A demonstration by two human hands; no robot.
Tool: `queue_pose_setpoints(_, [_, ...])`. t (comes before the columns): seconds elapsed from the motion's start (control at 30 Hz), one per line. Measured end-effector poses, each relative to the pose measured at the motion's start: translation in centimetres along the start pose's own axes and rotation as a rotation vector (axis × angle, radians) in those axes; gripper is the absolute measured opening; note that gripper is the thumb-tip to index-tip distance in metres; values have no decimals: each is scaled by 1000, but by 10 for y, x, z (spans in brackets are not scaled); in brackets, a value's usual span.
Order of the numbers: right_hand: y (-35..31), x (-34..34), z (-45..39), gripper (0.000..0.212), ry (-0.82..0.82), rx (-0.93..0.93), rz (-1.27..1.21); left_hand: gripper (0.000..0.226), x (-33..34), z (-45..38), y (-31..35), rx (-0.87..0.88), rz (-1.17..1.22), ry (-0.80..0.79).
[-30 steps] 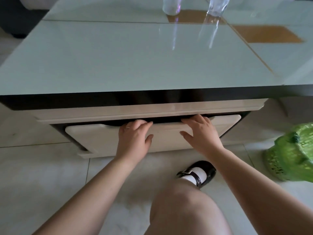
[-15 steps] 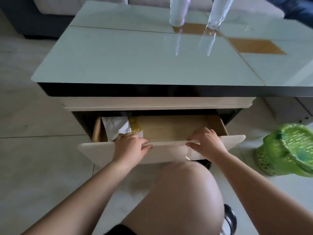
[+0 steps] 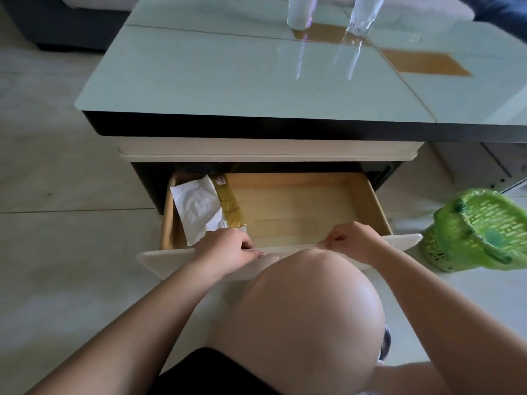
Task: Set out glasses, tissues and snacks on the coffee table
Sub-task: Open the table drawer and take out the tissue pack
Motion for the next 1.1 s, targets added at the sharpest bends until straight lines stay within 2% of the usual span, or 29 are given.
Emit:
queue_pose_setpoints(0.1, [2,3,5,22,-63,-4,-12,36,4,9,0,5,13,-35])
queue_pose_setpoints(0.27, [-11,12,15,28,-317,6,139,30,16,23,-3,15,57,-137])
queue_pose_setpoints(0.37, [-23,22,13,22,-446,30,178,26,17,26,-9,25,226,-152])
queue_pose_setpoints(0.47, [-46,32,-1,24,-505,25,50,19,-3,17,-34,-39,553,-20])
queue_pose_setpoints(0.53, [-70,34,-21,30,-455,-51,-28,19,-19,11,-58,-112,687,120])
queue_pose_setpoints(0.6, [-93,38,-40,33,-397,-87,-207,35,-27,6,-82,-217,750,195])
queue_pose_setpoints(0.73, [-128,63,-66,51,-419,-86,-469,83,-3,1,-113,-434,1049,29])
queue_pose_setpoints(0.77, [-134,73,-70,56,-440,-73,-497,79,3,1,-114,-476,1153,-12])
queue_pose_setpoints(0.83, [-137,89,-80,65,-465,-34,-556,57,14,1,-114,-563,1365,-75])
queue_pose_setpoints(0.93, [-135,107,-96,69,-485,43,-667,21,24,-4,-111,-684,1536,-143])
queue_pose_setpoints(1.03, [-134,126,-103,67,-518,81,-783,29,29,-9,-106,-773,1620,-218])
queue_pose_setpoints(1.1, [-132,137,-103,71,-511,122,-845,31,26,-14,-103,-756,1598,-232])
Point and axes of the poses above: each hand's wrist, its own z-axis away from the middle knuckle, its own x-axis out of the palm, y = z × x, the point moved 7 cm from there along -z, towards the middle knuckle, and after that the axes turned 6 degrees about -x, right-handed, at the moved point
